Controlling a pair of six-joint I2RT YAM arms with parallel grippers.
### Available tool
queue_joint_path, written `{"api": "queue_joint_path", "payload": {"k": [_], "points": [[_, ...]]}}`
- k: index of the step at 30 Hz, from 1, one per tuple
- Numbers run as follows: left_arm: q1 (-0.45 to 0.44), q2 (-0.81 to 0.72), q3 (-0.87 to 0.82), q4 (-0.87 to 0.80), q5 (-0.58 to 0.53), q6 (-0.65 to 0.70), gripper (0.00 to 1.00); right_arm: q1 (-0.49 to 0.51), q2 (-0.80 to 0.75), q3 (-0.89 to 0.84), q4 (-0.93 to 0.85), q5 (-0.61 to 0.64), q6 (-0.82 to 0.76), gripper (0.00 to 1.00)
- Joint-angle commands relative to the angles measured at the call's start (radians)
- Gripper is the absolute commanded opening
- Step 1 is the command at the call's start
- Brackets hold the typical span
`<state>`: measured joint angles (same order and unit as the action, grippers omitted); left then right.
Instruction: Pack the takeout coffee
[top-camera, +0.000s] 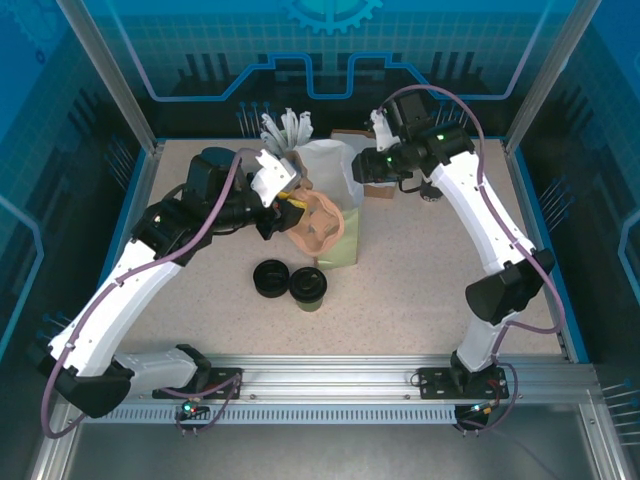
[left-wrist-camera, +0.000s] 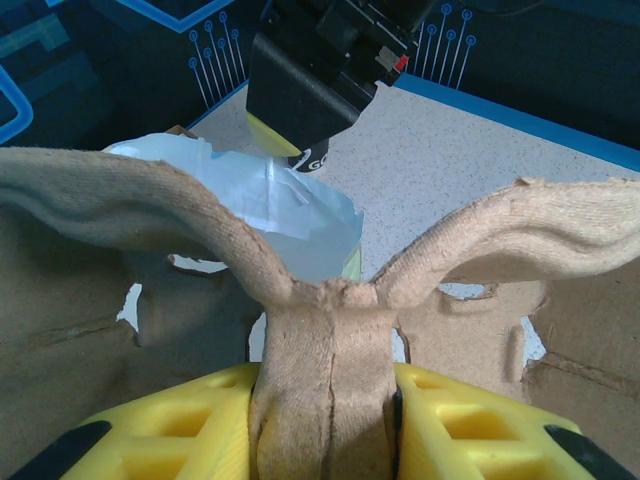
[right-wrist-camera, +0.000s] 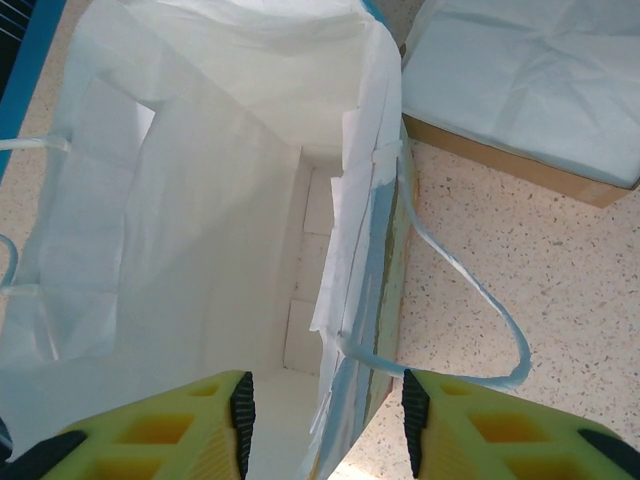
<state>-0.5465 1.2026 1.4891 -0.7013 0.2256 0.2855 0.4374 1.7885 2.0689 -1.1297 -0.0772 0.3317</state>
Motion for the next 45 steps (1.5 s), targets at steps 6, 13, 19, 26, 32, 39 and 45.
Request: {"api": "queue_joint_path", "payload": {"k": [6,13,19,26,32,39,45], "points": [[0.008,-0.029,-0.012,0.023,0.038,-0.026,0.35,-0.003,0.035,0.011,-0.020,0.022,-0.002,0.45],[0.010,-0.038,-0.017,0.023,0.035,-0.028,0.35,0.008,0.056,-0.004,-0.011,-0.001,0.006,0.44],[0.010,-0.041,-0.009,0.011,0.060,-0.029,0.35,0.021,0.065,-0.034,0.012,-0.041,0.018,0.42],[0.010,-0.043,0.007,0.009,0.100,-0.054,0.35,0.024,0.050,-0.048,0.030,-0.044,0.014,0.14],[0.010,-0.043,0.015,0.035,0.138,-0.095,0.35,0.020,0.002,-0.055,0.022,-0.049,-0.004,0.00],[0.009,-0.025,0.048,0.058,0.206,-0.132,0.35,0.021,-0.131,-0.136,0.013,-0.029,-0.045,0.00],[0.002,0.003,0.082,0.080,0.260,-0.167,0.35,0.020,-0.249,-0.194,-0.018,0.004,-0.078,0.00]]}}
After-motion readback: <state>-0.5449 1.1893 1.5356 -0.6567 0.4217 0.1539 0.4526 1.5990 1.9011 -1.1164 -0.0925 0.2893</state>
